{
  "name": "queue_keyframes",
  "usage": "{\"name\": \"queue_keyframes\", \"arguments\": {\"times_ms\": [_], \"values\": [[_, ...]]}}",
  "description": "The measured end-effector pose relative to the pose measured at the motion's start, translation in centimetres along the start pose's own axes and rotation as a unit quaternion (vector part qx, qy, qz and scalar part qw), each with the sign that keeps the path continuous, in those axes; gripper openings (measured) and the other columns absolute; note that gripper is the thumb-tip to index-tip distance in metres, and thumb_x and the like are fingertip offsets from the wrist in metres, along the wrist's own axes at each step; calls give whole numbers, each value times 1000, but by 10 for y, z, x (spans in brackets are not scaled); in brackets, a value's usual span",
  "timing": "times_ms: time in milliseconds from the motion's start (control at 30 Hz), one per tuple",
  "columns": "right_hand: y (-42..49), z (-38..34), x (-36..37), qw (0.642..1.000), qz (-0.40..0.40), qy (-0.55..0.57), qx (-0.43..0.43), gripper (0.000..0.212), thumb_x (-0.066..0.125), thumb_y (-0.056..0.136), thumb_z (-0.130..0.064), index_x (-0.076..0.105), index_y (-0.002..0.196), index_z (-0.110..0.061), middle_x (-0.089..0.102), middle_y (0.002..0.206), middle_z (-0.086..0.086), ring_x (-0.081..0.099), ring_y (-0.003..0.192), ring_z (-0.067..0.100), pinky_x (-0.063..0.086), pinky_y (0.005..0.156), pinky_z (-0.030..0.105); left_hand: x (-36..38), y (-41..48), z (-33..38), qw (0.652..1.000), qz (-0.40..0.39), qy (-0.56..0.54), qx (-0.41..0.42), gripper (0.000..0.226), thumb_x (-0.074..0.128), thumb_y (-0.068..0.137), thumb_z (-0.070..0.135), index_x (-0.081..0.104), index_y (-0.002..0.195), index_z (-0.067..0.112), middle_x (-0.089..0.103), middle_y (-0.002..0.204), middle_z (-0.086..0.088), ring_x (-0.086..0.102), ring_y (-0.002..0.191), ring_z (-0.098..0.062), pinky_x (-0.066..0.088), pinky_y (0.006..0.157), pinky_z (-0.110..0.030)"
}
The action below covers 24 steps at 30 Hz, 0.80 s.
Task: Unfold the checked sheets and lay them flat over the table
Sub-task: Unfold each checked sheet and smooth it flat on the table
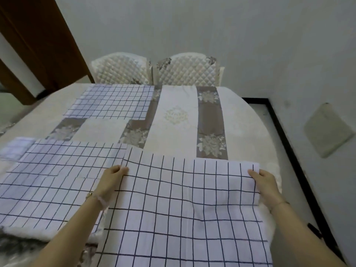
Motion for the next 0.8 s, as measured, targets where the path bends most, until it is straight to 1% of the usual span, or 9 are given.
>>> {"name": "queue_keyframes", "arguments": {"times_ms": [167, 267, 367, 433, 500, 567, 600, 667, 800], "values": [[24, -4, 7, 999, 18, -38, 3, 10, 53, 92, -3, 61, 94, 2, 60, 78, 10, 53, 63, 17, 43, 40, 8, 18, 50, -22, 999, -23, 34, -14, 18, 61, 87, 19, 52, 74, 11, 36, 64, -7, 33, 61, -16, 26, 54, -28], [40, -5, 7, 997, 23, -78, -5, 15, 54, 92, -6, 62, 93, 6, 59, 86, 14, 51, 62, 19, 42, 40, 8, 29, 66, -26, 999, -17, 39, -15, 23, 60, 87, 20, 46, 71, 12, 31, 61, -4, 31, 60, -16, 23, 53, -29], [51, -6, 9, 995, 28, -94, -10, 17, 55, 92, -8, 63, 93, 7, 60, 85, 15, 53, 67, 22, 43, 42, 8, 32, 78, -32, 999, 4, 42, -34, 28, 60, 86, 19, 42, 65, 14, 35, 59, -3, 35, 61, -18, 27, 57, -31], [54, -4, 11, 996, 19, -85, -4, 17, 55, 93, -12, 63, 96, 3, 63, 90, 18, 56, 70, 23, 49, 52, 15, 32, 81, -35, 998, 9, 43, -47, 22, 60, 86, 18, 50, 68, 12, 44, 62, -2, 43, 65, -20, 32, 59, -31], [48, 2, 10, 997, 6, -81, 7, 26, 56, 93, -18, 62, 107, 2, 66, 102, 17, 61, 80, 23, 52, 71, 27, 30, 76, -38, 997, 7, 52, -51, 9, 61, 87, 18, 60, 87, 9, 56, 75, -4, 51, 74, -23, 38, 65, -31], [34, 14, 4, 996, -5, -87, 30, 37, 58, 91, -26, 58, 119, -2, 66, 113, 13, 63, 98, 27, 50, 88, 36, 27, 63, -42, 997, 1, 65, -48, 13, 60, 89, 18, 59, 98, 9, 60, 84, -5, 54, 78, -23, 41, 66, -31], [22, 19, -1, 995, -7, -95, 36, 37, 58, 91, -27, 58, 121, -5, 65, 115, 11, 62, 102, 27, 49, 91, 37, 24, 54, -46, 997, -3, 65, -46, 13, 59, 89, 18, 58, 100, 10, 61, 84, -4, 54, 77, -21, 41, 64, -31], [1, 32, -12, 994, -5, -106, 40, 32, 58, 91, -23, 59, 119, -7, 65, 112, 9, 62, 100, 25, 48, 85, 34, 20, 34, -55, 997, -7, 52, -50, 11, 59, 90, 16, 57, 100, 12, 61, 84, -2, 54, 75, -17, 41, 61, -27], [-29, 54, -24, 994, 6, -102, 49, 23, 59, 90, -7, 59, 112, -2, 63, 93, 6, 56, 78, 9, 43, 75, 27, 13, 12, -71, 996, 4, 73, -54, 6, 59, 89, 10, 58, 94, 7, 59, 78, -6, 51, 69, -18, 39, 58, -25]]}}
Point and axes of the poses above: each hand's wrist, its own y-axis towards the middle knuckle, its own x-axis out of the palm, z = x × y, the point moved 6 cm from there along y, towards the middle knuckle
